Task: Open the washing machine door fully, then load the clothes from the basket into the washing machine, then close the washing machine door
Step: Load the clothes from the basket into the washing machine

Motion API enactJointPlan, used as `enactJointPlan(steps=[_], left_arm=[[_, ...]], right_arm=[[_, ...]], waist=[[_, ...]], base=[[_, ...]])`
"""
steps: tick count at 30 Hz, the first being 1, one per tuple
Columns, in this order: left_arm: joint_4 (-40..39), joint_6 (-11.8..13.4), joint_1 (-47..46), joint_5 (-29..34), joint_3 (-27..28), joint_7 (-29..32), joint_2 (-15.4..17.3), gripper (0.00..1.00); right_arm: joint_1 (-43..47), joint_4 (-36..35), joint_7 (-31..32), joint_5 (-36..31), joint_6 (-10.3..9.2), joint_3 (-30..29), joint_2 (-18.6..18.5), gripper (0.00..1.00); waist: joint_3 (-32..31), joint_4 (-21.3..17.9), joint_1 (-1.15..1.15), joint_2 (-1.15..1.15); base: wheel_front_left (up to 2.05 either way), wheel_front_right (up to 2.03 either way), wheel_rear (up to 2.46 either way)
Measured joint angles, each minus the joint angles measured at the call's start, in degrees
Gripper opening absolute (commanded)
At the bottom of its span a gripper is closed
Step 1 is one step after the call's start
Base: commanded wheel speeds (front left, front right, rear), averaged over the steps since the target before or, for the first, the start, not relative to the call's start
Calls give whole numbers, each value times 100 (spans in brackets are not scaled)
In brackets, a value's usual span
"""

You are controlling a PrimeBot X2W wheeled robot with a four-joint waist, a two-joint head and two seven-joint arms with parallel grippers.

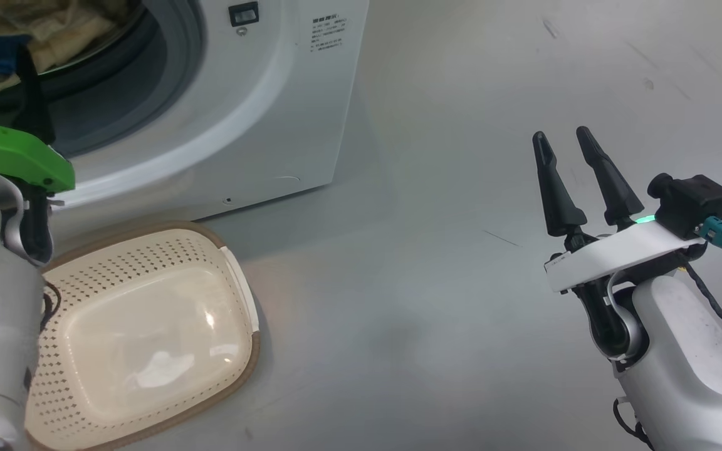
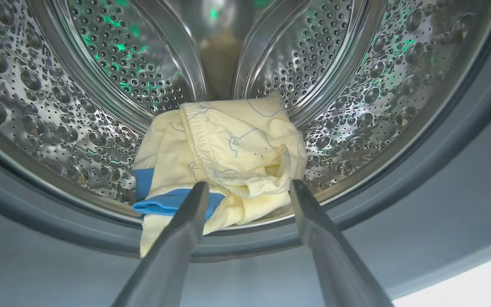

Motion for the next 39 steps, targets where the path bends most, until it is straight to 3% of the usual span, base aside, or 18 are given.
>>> enactJointPlan(steps=[20, 39], left_arm=[[-1357, -10, 1538, -98, 248, -16, -354, 100], [-2452, -26, 3214, -92, 701, -16, -378, 100]], right_arm=[[480, 130, 0, 11, 0, -55, -310, 100], [910, 133, 0, 118, 0, -113, -493, 100]], waist=[[-991, 847, 0, 0], [-1662, 1490, 0, 0]], base=[[0, 0, 0], [0, 0, 0]])
